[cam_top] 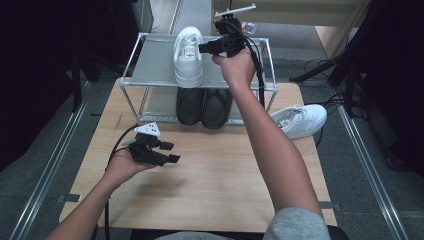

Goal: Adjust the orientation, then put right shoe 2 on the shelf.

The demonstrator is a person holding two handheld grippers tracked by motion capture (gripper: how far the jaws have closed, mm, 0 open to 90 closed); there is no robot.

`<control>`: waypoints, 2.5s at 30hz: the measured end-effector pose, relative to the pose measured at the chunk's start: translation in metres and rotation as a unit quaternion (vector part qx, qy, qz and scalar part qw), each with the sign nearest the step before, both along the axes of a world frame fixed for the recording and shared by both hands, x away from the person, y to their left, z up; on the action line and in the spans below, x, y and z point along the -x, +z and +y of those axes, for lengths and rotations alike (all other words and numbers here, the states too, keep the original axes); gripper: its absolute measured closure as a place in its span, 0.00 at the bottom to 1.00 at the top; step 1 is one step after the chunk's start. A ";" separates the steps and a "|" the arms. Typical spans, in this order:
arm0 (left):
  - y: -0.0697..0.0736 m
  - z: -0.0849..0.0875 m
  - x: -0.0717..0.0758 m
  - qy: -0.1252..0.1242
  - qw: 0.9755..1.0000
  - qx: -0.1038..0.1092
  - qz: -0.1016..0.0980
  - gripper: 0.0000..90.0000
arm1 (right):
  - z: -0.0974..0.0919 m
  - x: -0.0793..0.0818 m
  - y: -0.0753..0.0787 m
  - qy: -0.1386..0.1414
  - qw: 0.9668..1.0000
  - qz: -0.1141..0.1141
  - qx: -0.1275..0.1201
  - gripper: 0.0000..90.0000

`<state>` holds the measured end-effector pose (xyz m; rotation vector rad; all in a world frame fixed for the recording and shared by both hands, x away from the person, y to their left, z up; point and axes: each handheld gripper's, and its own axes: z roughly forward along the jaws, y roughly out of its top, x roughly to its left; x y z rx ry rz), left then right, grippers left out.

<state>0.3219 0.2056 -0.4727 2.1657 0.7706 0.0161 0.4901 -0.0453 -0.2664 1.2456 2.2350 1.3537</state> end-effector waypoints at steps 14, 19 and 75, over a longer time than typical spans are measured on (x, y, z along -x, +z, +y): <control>0.000 -0.006 -0.010 -0.008 1.000 -0.001 0.003 0.43 | -0.024 0.034 -0.030 0.054 0.999 -0.001 -0.010 0.63; 0.000 -0.007 -0.014 -0.012 1.000 -0.002 0.001 0.43 | -0.030 0.049 -0.051 0.072 0.997 -0.003 -0.017 0.63; 0.003 -0.002 -0.010 -0.005 1.000 -0.017 -0.007 0.41 | -0.150 0.114 -0.176 0.088 0.996 0.032 0.016 0.62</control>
